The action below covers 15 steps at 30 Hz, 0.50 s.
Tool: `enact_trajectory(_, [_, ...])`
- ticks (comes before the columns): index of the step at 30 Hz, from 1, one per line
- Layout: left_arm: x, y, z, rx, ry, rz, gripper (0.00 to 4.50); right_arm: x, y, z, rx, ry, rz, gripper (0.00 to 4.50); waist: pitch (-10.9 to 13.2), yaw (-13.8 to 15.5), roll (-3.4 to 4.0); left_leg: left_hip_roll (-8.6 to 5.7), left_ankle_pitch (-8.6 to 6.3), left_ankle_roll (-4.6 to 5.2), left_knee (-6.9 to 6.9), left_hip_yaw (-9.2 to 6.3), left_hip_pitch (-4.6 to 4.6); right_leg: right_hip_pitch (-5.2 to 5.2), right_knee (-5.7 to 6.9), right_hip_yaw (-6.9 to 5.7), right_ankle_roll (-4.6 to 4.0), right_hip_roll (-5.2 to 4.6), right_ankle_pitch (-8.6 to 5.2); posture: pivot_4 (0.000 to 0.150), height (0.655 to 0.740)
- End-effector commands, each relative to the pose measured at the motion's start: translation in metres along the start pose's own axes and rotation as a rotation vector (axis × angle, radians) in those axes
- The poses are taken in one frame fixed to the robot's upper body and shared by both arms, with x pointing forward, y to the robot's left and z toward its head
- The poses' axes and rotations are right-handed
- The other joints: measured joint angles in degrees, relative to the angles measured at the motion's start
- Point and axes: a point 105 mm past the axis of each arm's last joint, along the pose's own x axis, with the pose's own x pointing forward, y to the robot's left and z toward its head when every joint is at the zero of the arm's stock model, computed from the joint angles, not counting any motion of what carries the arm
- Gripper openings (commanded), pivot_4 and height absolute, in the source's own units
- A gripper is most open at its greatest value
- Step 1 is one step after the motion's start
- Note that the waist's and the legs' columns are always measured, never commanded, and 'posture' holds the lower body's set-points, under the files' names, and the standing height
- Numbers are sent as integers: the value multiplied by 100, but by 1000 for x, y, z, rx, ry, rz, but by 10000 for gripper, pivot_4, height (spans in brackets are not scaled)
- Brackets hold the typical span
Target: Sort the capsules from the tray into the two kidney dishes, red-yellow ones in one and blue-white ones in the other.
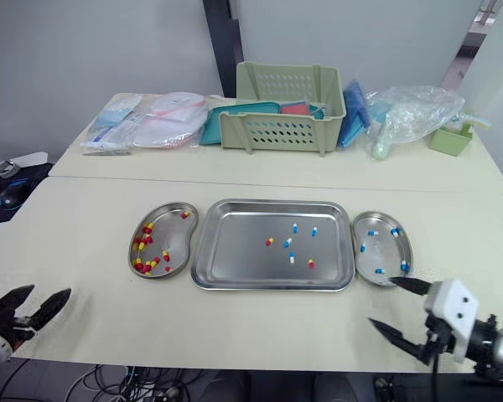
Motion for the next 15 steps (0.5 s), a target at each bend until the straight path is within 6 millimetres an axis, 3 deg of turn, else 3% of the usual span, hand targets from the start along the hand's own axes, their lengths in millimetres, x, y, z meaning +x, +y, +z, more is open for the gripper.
enact_trajectory(1, [-9, 0, -1, 5, -6, -36, 44888, -23, -21, -5, -27, 40, -30, 45000, 0, -1, 0, 0, 0, 0, 0, 1, 1, 0, 0, 0, 0, 0, 0, 1500, 7400])
enact_trajectory(7, [-14, -3, -3, 1, 13, -63, 44888, -48, -49, -11, -47, 102, -62, 45000, 1, -3, 1, 1, 0, 0, -2, 8, 2, 0, 0, 5, 0, 0, 0, 1500, 7400])
enact_trajectory(15, [-18, -7, -9, 9, 25, -58, 44888, -53, -65, -12, -66, 146, -39, 45000, 2, -9, 0, 2, 0, 0, -3, 11, 3, -1, -1, 7, -1, 0, 0, 1500, 7400])
